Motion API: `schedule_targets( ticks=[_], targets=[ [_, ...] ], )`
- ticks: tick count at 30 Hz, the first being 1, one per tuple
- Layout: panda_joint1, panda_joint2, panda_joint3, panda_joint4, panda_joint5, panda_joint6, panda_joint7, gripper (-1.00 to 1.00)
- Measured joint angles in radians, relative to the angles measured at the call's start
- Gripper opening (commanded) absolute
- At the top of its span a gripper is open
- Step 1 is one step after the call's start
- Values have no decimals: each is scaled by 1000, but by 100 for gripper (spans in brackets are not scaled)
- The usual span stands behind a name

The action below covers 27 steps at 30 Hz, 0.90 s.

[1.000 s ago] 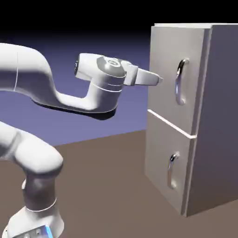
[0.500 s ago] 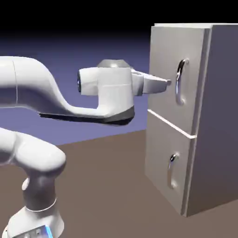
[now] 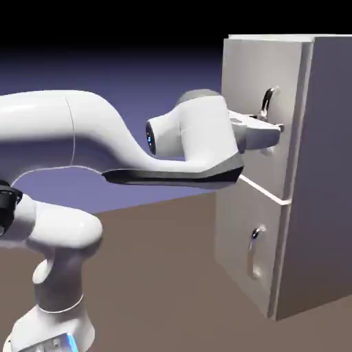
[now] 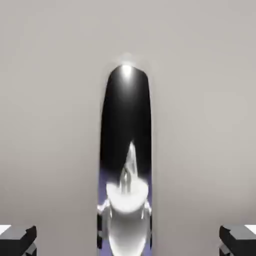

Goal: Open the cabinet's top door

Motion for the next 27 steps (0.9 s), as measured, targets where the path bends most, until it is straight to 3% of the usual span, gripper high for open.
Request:
schedule_targets(
  ticks=[12, 27],
  targets=[
    [-435, -6, 377, -228, 270, -131, 0, -100],
    [-902, -158, 857, -417, 760, -157, -117, -100]
  ],
)
